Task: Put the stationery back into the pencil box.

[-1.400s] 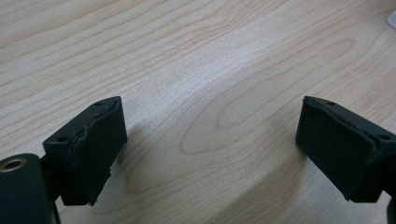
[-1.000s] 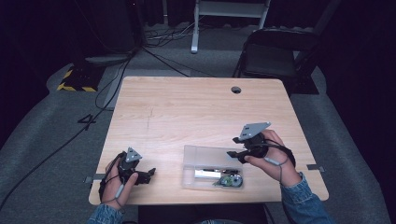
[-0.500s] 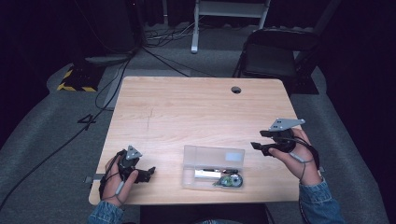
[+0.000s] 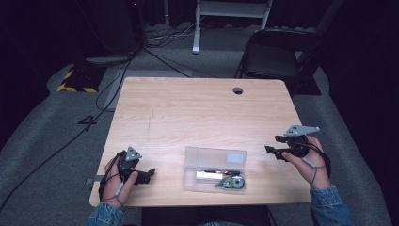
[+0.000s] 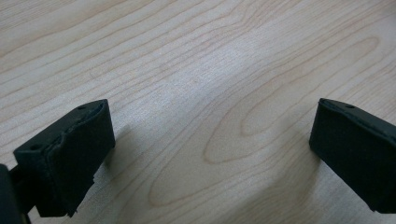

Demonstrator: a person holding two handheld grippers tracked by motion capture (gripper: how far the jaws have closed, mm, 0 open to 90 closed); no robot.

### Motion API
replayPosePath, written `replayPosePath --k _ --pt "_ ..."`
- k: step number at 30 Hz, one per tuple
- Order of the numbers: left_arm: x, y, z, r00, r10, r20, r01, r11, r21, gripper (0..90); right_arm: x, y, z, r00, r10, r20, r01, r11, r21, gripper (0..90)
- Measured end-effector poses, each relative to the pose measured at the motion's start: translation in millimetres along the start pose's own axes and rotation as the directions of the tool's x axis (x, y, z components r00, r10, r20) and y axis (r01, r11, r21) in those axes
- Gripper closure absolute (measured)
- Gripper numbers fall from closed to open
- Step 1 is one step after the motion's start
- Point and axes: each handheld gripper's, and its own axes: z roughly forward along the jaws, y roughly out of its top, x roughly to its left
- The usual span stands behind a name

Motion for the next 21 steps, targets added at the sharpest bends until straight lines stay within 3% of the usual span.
replayPosePath --k 10,21 --pt "0.3 0.1 0.1 1.0000 -0.001 0.000 0.001 1.0000 0.000 0.3 -12.3 -28.2 12.8 0.9988 0.049 0.009 -0.049 0.999 0.011 36.5" --pt "0.3 0.1 0.1 1.0000 0.000 0.000 0.000 1.0000 0.000 0.3 -16.6 -47.9 26.6 0.9962 0.087 0.002 -0.087 0.996 -0.001 35.6"
